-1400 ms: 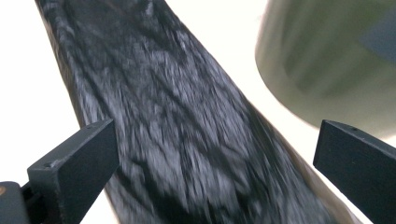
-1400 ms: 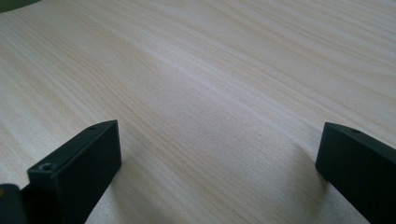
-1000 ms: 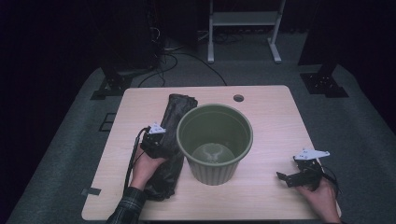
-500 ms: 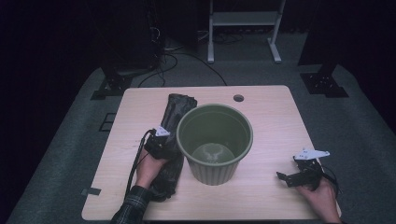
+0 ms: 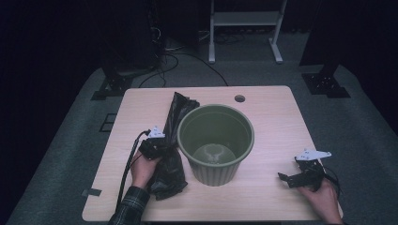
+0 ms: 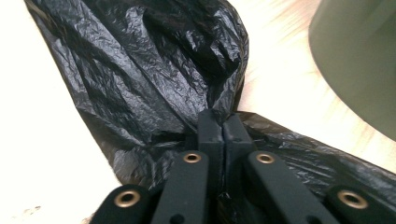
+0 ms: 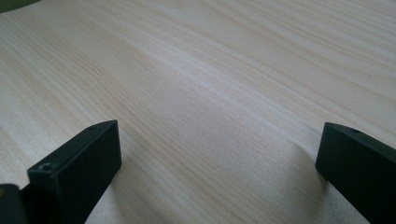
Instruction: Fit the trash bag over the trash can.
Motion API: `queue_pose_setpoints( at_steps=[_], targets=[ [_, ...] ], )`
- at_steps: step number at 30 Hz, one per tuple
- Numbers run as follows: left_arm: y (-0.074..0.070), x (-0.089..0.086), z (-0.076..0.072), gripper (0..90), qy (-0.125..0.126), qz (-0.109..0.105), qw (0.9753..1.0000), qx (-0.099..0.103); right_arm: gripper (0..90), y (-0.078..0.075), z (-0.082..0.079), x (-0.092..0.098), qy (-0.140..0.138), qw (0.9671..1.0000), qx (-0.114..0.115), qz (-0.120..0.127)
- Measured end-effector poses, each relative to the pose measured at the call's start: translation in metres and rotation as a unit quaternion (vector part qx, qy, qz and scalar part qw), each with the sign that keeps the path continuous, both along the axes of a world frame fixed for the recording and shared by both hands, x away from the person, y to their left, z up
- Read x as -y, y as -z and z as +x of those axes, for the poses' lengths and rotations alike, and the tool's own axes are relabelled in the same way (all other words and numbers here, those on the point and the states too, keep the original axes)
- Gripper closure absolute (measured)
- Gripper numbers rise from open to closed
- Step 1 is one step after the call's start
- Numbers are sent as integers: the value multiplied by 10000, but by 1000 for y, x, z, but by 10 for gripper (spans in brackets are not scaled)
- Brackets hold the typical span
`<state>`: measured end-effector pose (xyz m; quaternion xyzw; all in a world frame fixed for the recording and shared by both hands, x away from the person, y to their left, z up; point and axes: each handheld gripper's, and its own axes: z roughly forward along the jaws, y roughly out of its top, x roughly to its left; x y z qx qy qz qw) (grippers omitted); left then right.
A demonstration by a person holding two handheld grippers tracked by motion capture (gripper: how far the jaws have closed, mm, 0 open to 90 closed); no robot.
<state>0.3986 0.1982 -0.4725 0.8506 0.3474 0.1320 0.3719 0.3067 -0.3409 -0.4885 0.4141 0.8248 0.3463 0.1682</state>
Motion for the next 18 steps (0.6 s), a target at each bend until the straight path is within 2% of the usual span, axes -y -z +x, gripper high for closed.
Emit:
queue_pose_setpoints(
  at_steps=[5, 7, 10, 18],
  targets=[
    [1, -2, -1, 895, 53, -83, 10000, -19, 0, 0, 0, 0, 0, 10000, 0, 0],
    [0, -2, -2, 895, 101, -182, 9998, -11, 0, 0, 0, 0, 1, 10000, -1, 1],
    [-6, -1, -8, 895, 299, -199, 9993, 68, 0, 0, 0, 0, -2, 10000, 4, -1],
    [-18, -2, -23, 895, 554, -142, 9980, 252, 0, 0, 0, 0, -5, 10000, 1, -2]
  ],
)
